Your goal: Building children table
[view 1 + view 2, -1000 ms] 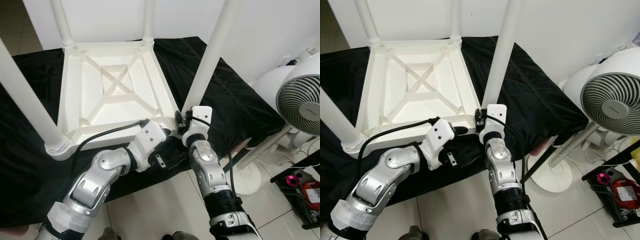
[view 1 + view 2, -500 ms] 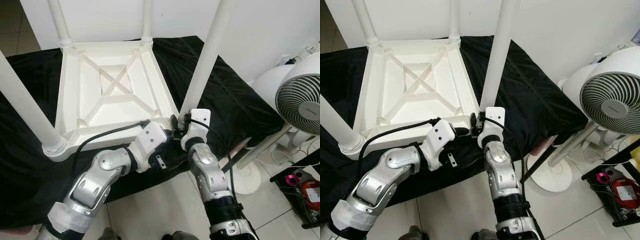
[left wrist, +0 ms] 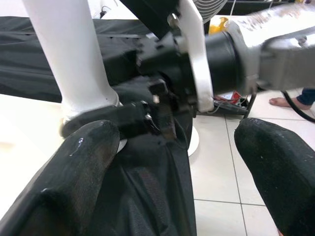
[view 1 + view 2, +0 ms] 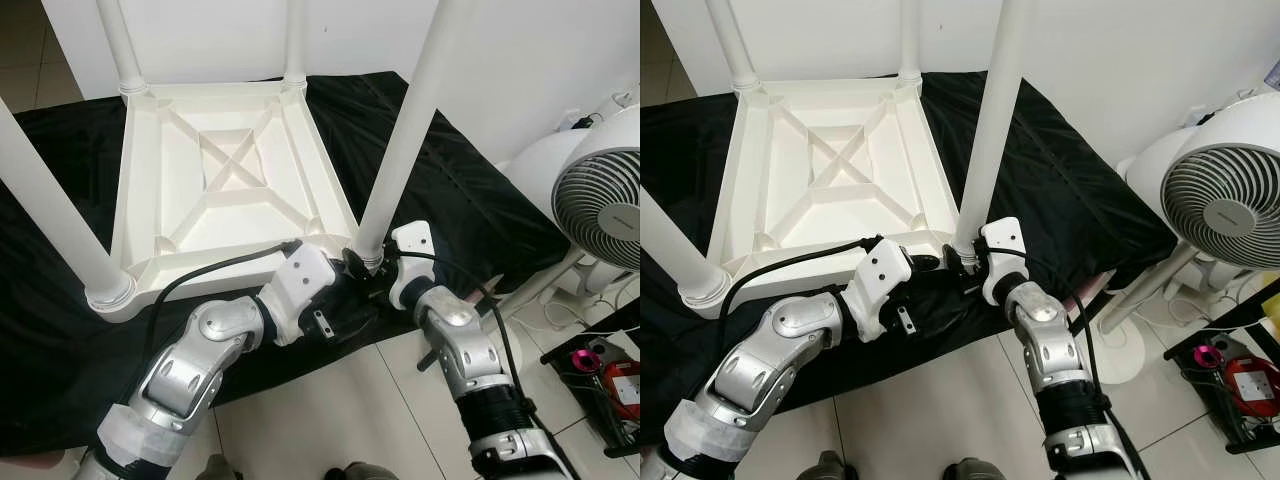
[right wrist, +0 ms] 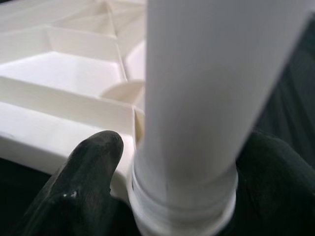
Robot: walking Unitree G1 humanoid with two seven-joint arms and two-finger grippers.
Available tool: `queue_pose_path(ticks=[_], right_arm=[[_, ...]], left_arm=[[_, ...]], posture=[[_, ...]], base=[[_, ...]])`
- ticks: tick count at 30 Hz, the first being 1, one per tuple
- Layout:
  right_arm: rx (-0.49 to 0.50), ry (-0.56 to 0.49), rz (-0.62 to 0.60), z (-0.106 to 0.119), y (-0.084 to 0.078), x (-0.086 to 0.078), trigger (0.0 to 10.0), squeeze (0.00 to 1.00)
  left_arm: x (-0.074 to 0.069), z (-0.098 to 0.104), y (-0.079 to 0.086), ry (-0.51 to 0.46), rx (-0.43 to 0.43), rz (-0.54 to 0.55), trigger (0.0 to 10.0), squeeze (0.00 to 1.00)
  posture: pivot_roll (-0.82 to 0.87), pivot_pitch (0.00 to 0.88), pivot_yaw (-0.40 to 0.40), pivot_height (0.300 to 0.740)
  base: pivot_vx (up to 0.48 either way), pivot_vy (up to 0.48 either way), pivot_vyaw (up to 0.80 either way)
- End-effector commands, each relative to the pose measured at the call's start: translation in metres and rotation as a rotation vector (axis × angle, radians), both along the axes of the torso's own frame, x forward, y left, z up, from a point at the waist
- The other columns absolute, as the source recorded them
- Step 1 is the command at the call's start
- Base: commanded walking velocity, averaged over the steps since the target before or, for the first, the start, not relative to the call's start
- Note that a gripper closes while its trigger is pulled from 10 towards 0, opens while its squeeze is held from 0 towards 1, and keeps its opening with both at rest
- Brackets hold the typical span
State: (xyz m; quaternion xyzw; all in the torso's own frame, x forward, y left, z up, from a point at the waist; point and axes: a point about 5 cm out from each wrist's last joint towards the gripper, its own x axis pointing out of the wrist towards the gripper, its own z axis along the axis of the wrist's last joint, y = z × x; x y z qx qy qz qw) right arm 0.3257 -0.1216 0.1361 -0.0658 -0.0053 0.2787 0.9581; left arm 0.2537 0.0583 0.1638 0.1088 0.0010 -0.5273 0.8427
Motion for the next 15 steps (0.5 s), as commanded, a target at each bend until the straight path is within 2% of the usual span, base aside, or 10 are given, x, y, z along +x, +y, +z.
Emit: queue_pose_path(ticks=[1, 6, 11, 12, 14, 15], right_arm=[[-0.002, -0.002, 0.05, 0.001, -0.001, 0.005, 10.0, 0.0], [-0.085, -0.02, 0.116, 0.008, -0.001, 0.021, 10.0, 0.0], [-0.12, -0.008, 0.129, 0.008, 0.0, 0.029, 10.0, 0.0], [-0.132, 0.01, 0.132, 0.005, 0.0, 0.03, 5.6, 0.0], [-0.14, 0.024, 0.135, 0.002, -0.001, 0.031, 5.6, 0.0], [-0.149, 0.047, 0.159, -0.003, -0.001, 0.03, 0.0, 0.0]], left_arm=[[0.001, -0.002, -0.001, -0.006, 0.014, -0.006, 10.0, 0.0], [0.002, -0.001, 0.0, -0.014, 0.021, -0.001, 10.0, 0.0], [0.003, 0.0, -0.001, -0.021, 0.021, 0.008, 10.0, 0.0], [0.002, 0.0, 0.0, -0.022, 0.019, 0.014, 10.0, 0.0], [0.002, 0.0, 0.0, -0.023, 0.018, 0.018, 10.0, 0.0], [0.002, -0.001, 0.002, -0.022, 0.018, 0.027, 10.0, 0.0]], posture=[[-0.07, 0.048, -0.042, 0.74], [-0.06, 0.044, -0.048, 0.74], [-0.05, 0.041, -0.057, 0.74], [-0.04, 0.043, -0.063, 0.74], [-0.04, 0.043, -0.063, 0.74], [-0.04, 0.044, -0.067, 0.74]], base=[[0.0, 0.0, 0.0], [0.0, 0.0, 0.0], [0.0, 0.0, 0.0], [0.0, 0.0, 0.0], [0.0, 0.0, 0.0], [0.0, 0.0, 0.0]])
